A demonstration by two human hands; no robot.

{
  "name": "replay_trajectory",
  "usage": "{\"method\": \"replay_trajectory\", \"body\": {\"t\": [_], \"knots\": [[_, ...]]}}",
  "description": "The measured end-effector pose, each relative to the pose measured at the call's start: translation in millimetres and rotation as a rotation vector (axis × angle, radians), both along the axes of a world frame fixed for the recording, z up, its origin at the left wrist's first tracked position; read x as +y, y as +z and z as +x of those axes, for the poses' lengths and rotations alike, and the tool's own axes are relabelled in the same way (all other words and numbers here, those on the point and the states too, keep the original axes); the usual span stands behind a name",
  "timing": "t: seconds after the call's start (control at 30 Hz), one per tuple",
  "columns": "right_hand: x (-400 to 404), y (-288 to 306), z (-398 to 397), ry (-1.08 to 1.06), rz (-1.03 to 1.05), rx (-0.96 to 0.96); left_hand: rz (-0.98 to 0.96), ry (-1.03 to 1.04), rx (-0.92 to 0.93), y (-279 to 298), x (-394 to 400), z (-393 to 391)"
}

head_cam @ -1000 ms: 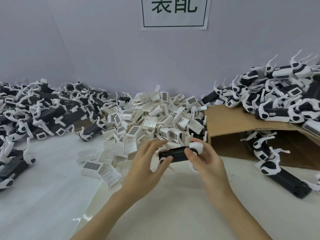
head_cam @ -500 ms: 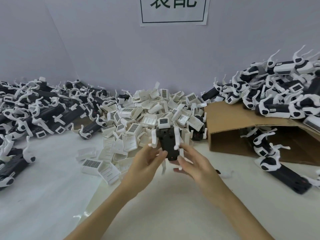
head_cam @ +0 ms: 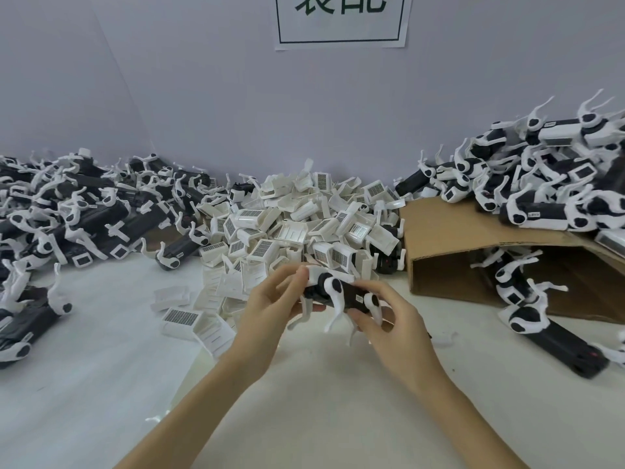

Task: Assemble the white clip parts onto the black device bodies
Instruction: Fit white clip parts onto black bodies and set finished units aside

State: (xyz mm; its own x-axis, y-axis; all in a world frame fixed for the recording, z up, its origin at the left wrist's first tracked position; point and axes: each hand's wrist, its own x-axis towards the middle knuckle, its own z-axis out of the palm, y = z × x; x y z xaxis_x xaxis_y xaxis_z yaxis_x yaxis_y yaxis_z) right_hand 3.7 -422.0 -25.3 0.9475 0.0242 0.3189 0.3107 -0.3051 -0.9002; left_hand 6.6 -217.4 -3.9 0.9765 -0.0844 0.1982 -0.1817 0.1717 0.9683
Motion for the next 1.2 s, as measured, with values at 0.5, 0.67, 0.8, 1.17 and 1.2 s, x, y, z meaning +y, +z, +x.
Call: {"method": "replay_trajectory", "body": {"t": [0.5,0.67,0.8,1.17,1.2], "knots": [[-8,4,9,0.276,0.553,0.264,-0.015,0.093,0.14,-6,0,8],[-6,-2,-1,0.283,-0.095,0.059,0.03,0.247,-0.011,-11,-1,6],[13,-9,-9,0.172,-0.243,-0.048,0.098,0.242,-0.258,-14,3,4],[6,1,-12,0.246,-0.167,-0.055,0.282,0.42,-0.417,-4,1,-6],[8,1,-14,0.27,-0.158,-0.039,0.302,0.494,-0.402,-3,2,-6]]}}
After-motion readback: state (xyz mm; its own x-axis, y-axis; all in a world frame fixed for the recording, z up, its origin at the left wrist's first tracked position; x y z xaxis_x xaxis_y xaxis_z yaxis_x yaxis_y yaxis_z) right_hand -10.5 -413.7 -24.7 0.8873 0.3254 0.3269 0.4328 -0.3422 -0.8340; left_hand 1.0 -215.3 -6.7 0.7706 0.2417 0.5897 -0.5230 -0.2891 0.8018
